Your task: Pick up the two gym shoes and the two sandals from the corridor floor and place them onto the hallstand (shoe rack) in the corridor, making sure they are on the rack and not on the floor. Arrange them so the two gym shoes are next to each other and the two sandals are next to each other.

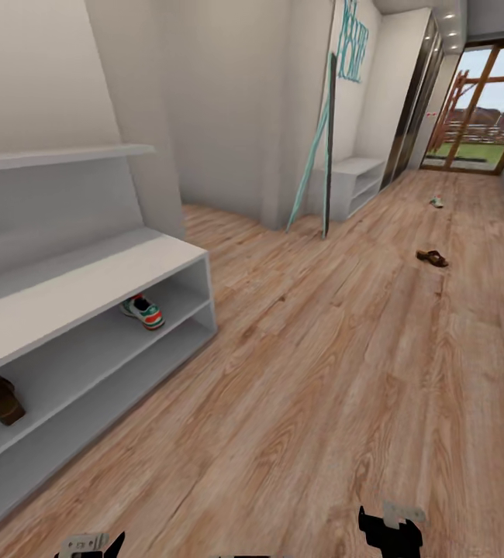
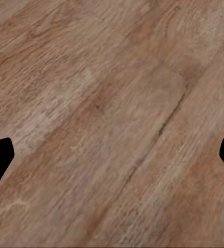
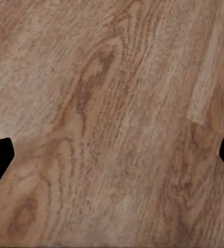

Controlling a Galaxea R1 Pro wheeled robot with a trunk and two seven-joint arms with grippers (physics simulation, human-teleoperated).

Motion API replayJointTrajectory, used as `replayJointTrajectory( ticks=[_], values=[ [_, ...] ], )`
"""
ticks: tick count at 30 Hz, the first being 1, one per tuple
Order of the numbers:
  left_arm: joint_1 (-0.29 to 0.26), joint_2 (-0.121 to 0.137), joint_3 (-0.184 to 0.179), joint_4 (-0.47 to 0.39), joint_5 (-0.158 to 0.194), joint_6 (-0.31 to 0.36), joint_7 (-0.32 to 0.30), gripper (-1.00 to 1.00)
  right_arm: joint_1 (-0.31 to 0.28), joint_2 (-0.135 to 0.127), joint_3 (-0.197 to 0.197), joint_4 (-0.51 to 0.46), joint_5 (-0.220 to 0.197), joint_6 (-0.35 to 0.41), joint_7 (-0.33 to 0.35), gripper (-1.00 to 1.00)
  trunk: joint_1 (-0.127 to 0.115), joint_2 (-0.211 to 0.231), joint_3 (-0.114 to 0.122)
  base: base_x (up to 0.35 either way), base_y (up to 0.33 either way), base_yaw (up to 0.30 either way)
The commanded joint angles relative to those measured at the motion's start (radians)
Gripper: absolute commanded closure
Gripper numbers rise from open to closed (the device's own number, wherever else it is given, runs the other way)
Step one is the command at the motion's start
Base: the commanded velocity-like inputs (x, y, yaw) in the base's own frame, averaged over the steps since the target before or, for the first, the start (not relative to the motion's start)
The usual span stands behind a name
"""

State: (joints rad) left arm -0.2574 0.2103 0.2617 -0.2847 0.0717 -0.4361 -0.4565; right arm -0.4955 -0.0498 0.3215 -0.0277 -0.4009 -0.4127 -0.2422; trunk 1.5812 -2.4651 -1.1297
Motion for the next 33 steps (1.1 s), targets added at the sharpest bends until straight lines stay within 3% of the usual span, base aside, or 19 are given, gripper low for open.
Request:
replayJointTrajectory(
  ticks=[1,18,33],
  values=[
    [0.0,0.0,0.004,0.001,0.008,0.001,-0.01,-1.0,0.0,0.0,0.008,0.0,-0.007,-0.001,-0.003,-1.0,-0.004,0.007,0.002,0.0,0.0,-0.3],
    [0.0,0.0,0.004,0.002,0.009,0.002,-0.009,-1.0,0.006,0.001,0.008,0.0,-0.008,-0.003,-0.003,-1.0,-0.069,0.126,0.063,0.0,0.0,-0.291],
    [0.0,0.0,0.004,0.002,0.01,0.001,-0.009,-1.0,0.011,0.001,0.008,-0.001,-0.009,-0.008,-0.003,-1.0,-0.069,0.126,0.08,0.0,0.0,-0.254]
  ],
)
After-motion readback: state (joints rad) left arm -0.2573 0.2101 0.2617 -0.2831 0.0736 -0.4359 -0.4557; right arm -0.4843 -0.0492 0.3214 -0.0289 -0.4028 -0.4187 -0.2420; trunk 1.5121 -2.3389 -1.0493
